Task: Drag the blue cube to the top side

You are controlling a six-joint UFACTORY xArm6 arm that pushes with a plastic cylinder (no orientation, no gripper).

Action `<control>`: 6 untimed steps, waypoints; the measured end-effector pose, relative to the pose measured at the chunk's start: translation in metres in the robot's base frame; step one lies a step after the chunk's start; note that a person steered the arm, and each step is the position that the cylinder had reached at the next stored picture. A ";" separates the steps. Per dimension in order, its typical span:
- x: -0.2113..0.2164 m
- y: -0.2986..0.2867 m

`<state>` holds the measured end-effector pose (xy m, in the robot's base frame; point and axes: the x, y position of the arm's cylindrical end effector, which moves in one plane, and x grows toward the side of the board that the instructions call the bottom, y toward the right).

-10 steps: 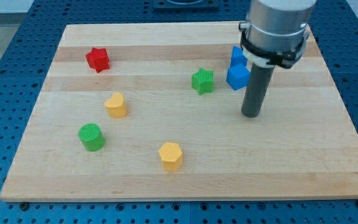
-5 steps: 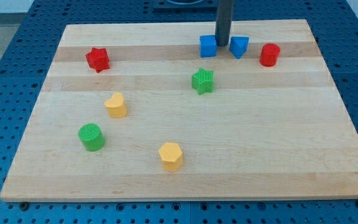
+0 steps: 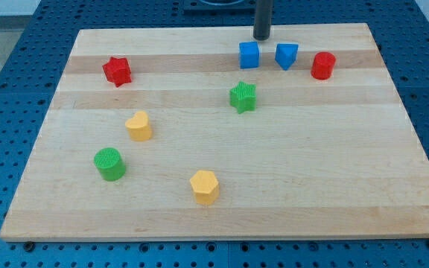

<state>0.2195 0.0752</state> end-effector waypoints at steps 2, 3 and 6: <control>0.004 0.003; 0.017 0.027; 0.061 0.019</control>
